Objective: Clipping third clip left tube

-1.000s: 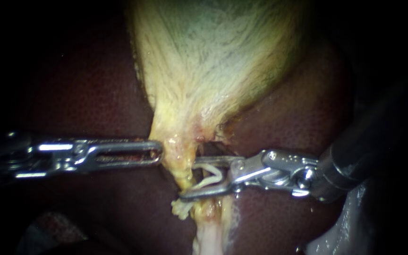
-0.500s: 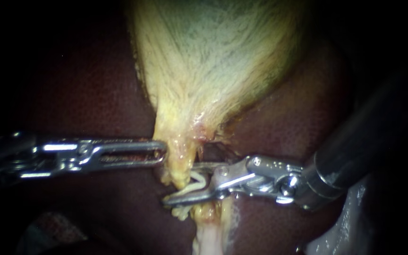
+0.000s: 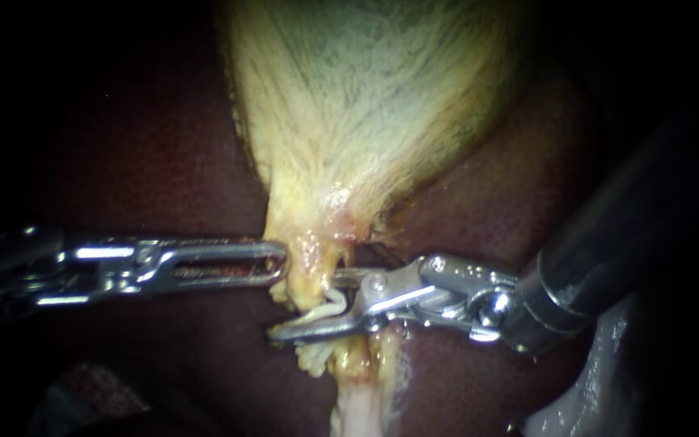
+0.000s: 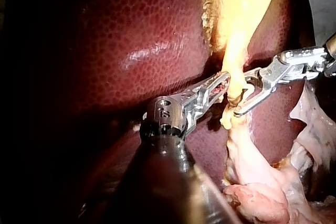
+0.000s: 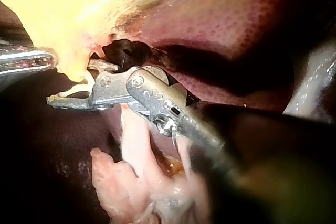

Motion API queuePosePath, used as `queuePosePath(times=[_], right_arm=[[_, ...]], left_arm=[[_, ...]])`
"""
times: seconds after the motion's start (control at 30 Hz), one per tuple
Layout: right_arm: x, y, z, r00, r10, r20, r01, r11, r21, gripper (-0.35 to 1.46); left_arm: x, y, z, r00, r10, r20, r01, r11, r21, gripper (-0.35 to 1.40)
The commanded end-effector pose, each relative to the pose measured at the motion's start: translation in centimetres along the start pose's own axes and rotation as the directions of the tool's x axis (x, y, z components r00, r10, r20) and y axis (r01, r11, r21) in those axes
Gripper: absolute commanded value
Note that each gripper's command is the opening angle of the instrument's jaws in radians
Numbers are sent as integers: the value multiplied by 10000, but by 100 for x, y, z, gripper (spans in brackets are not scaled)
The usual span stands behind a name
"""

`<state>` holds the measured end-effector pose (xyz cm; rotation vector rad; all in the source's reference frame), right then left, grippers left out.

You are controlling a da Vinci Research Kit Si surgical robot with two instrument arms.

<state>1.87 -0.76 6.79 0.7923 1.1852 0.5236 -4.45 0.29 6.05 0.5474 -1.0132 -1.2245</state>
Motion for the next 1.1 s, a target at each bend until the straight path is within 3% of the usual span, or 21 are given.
queuePosePath(times=[0.03, 0.2, 0.37, 0.47, 1.1], right_arm=[[-1, 0, 0, 10000, -5, 4, 5, 10000, -1, 40], [-3, 0, -4, 10000, -12, -16, 12, 10000, 30, 13], [-5, 3, -9, 9996, -11, 295, 13, 10000, -71, -23], [-5, 5, -11, 9996, -9, 294, 11, 10000, -74, -33], [-7, 5, -10, 9995, -83, 301, 85, 9999, -68, -35]], left_arm=[[0, 0, 0, 10000, 1, 2, -1, 10000, -4, -35], [0, 0, 0, 10000, 2, 3, -2, 10000, -5, -35], [0, 1, 1, 10000, 4, 3, -4, 10000, -4, -35], [0, 1, 1, 10000, 4, 4, -4, 10000, -5, -35], [0, 1, 2, 10000, 3, 7, -3, 10000, -9, -35]])
